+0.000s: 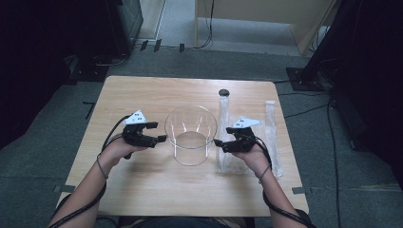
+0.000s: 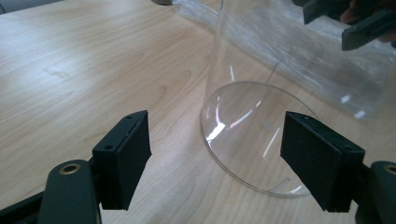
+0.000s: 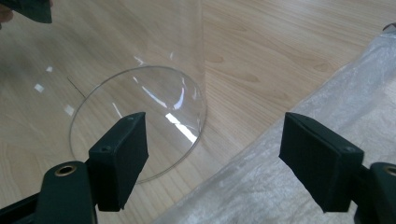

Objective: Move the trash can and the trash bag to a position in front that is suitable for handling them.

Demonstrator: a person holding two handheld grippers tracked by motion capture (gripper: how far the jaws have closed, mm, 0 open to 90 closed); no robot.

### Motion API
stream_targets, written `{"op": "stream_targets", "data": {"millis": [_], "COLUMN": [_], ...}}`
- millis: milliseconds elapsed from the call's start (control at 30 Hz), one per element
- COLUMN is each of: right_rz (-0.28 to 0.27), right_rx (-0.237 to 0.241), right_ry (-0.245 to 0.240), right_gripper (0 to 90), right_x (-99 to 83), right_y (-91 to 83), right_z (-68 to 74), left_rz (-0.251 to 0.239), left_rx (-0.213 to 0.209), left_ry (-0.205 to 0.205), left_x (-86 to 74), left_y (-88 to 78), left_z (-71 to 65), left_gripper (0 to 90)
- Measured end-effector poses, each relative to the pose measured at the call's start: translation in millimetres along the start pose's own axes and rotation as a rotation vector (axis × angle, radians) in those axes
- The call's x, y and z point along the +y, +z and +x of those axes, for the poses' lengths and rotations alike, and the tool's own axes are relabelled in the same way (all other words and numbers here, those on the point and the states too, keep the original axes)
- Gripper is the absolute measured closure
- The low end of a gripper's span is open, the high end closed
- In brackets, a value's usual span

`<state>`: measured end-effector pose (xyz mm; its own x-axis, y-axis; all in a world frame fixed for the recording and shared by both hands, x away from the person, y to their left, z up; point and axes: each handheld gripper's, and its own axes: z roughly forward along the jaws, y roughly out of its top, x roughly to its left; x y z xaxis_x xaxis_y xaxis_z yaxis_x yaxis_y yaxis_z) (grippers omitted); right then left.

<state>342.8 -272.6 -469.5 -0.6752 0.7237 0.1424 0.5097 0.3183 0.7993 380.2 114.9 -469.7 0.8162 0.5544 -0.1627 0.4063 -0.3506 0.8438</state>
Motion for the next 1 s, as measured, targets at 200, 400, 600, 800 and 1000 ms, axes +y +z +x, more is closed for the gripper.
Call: {"op": "stream_targets", "data": {"millis": [200,400,600,800,1000], "right_rz": [-0.020,-0.024,-0.022,-0.022,-0.031], "right_rx": [0.005,0.013,0.006,-0.041,-0.084], "right_ry": [0.017,0.039,0.039,0.046,0.072], "right_gripper": [24.4,25.2,25.7,25.7,25.7], "right_x": [3.0,3.6,2.9,-5.8,-8.7], "right_y": [11.2,18.8,19.8,18.1,15.9], "right_z": [-5.0,-8.2,-10.5,-27.1,-38.9], "left_rz": [-0.011,-0.010,0.005,0.027,0.029], "left_rx": [0.010,0.019,0.026,0.029,0.040], "left_ry": [-0.018,-0.035,-0.030,-0.020,-0.005], "left_x": [-1.2,-4.2,-4.9,-9.6,-11.4], "left_y": [0.0,3.0,5.2,9.9,14.2], "left_z": [8.3,15.2,19.4,22.8,23.8], "left_gripper": [23.8,24.1,24.0,24.0,24.0]}}
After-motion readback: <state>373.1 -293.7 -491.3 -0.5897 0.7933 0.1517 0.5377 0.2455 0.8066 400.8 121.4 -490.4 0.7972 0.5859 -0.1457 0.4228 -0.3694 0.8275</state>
